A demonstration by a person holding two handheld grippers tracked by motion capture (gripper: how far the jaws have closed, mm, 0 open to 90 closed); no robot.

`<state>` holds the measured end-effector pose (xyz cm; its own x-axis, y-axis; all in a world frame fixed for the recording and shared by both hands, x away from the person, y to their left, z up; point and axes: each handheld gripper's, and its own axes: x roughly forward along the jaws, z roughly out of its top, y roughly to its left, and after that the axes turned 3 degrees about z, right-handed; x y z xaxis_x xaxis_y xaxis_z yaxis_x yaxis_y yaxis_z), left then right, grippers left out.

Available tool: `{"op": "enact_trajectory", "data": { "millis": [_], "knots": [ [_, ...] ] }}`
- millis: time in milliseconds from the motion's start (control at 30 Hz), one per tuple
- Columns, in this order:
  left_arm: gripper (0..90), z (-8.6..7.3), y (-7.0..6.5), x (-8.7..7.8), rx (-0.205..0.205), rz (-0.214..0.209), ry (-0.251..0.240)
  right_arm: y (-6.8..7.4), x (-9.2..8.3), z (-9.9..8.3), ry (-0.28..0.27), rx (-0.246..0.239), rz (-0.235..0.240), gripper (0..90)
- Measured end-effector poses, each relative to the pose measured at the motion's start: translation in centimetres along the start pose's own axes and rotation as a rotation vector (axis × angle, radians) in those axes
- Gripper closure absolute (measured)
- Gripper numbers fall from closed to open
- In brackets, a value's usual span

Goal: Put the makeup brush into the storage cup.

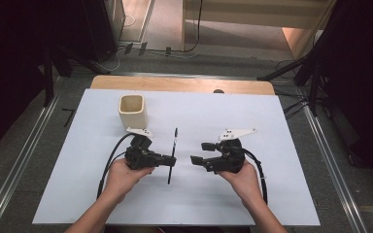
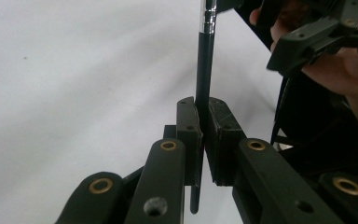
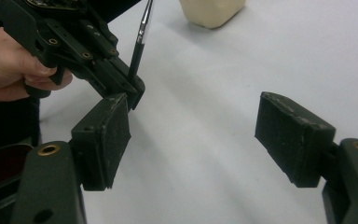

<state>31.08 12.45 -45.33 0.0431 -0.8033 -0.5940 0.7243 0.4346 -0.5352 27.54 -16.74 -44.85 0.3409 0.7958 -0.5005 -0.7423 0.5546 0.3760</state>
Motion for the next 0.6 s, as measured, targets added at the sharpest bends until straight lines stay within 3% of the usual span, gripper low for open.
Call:
{"op": "enact_trajectory", "data": {
  "millis": [267, 600],
  "knots": [
    [85.1, 0.2, 0.0, 0.1, 0.000, -0.010, 0.007, -0.1, -0.6, -0.4, 0.038, -0.030, -0.035, 26.1],
    [85.0, 0.2, -0.1, -0.2, 0.009, -0.013, 0.007, -0.6, -1.8, -1.5, 0.031, -0.038, -0.036, 26.1]
  ]
}}
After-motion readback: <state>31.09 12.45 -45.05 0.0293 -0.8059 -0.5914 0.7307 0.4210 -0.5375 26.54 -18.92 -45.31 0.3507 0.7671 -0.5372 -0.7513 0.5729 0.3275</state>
